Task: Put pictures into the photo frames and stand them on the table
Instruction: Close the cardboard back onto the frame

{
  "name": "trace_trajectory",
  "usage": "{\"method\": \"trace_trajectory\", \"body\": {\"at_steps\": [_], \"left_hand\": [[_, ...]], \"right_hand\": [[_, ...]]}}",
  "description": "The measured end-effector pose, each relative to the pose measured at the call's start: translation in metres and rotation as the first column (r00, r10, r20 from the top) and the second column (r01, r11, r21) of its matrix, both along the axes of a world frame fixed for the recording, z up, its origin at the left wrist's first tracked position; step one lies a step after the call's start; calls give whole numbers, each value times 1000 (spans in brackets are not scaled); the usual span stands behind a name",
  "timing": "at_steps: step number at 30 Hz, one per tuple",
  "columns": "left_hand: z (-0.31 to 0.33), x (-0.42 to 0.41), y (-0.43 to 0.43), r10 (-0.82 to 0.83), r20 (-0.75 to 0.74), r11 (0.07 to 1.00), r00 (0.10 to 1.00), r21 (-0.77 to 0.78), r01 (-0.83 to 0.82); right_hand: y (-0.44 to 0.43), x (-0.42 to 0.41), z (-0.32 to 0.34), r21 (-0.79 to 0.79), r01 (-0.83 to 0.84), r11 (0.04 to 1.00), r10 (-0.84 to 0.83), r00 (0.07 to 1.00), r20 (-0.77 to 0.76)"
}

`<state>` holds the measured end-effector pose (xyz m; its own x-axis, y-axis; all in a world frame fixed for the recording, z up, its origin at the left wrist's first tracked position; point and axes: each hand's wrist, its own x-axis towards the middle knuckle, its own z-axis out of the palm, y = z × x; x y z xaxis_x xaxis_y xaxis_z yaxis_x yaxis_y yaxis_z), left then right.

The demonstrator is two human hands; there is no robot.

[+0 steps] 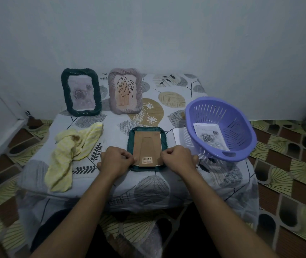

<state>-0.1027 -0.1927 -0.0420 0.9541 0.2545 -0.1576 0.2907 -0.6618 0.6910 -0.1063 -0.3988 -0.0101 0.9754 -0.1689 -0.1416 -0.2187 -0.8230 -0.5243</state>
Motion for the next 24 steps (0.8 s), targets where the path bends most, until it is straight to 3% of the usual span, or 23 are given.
{"method": "trace_trajectory", "body": {"at_steps": [6,14,24], "left_hand": [[4,10,0,-12,-8,998,1000,-58,11],[22,31,-17,-38,-27,985,999,170,42],[18,38,-17,-81,-46,984,996,154,87]], "right_hand": [[0,8,-5,-34,-11,999,12,1000,20],[11,31,-12,55,-22,998,20,999,32],[11,44,-20,115,-21,993,13,998,68]]}}
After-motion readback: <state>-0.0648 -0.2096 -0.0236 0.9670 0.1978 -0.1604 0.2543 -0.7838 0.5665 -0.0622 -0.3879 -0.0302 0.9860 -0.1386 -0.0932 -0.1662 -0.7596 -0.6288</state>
